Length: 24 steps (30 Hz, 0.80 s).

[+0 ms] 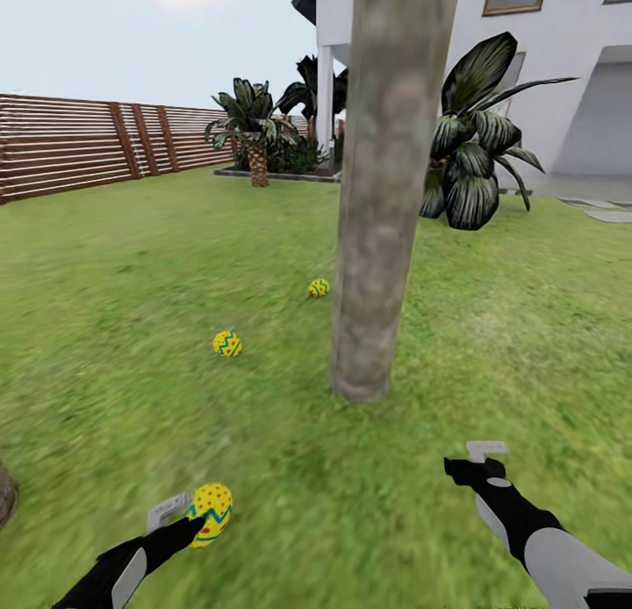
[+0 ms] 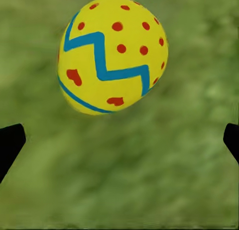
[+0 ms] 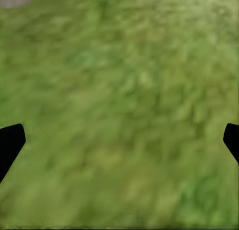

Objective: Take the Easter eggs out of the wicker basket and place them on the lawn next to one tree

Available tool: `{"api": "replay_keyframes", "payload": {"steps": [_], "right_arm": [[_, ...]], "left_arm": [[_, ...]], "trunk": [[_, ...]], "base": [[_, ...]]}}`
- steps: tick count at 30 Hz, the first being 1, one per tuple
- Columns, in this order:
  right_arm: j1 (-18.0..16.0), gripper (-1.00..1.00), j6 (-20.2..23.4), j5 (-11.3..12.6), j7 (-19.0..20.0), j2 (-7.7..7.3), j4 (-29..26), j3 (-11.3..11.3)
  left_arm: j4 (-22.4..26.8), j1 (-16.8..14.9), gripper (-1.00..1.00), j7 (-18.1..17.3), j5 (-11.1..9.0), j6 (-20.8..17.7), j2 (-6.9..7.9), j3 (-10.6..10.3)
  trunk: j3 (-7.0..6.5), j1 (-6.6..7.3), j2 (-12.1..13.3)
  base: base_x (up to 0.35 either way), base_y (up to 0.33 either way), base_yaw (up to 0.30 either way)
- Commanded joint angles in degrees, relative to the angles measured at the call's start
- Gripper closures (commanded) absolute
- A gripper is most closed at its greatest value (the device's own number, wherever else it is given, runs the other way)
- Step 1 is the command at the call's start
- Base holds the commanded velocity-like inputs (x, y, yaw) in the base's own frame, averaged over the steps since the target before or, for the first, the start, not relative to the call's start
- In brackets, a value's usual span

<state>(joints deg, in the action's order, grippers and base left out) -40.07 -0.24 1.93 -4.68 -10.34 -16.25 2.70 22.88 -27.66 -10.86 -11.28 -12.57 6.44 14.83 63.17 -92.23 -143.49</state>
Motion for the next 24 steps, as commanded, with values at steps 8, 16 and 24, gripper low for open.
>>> {"api": "replay_keyframes", "payload": {"steps": [8,16,24], "right_arm": [[-0.01,-1.0,-0.02,0.14,-0.24,0.87,1.15,0.45],[-0.01,-1.0,-0.1,0.26,-0.18,0.89,1.22,0.29],[-0.01,-1.0,-0.11,0.23,-0.15,0.92,1.22,0.35]], "left_arm": [[0.06,-0.03,-1.0,-0.47,-0.45,-0.53,0.15,0.44],[-0.02,-0.03,-1.0,-1.96,-0.5,-0.53,0.21,0.46],[-0.95,-0.03,-1.0,-5.47,-0.88,-0.53,0.25,0.51]], "trunk": [[-1.73,0.25,0.09],[-3.51,0.46,0.2],[-5.11,1.44,1.85]], "base": [[-0.344,0.0,0.285],[-0.294,0.0,0.217],[-0.131,0.078,0.012]]}}
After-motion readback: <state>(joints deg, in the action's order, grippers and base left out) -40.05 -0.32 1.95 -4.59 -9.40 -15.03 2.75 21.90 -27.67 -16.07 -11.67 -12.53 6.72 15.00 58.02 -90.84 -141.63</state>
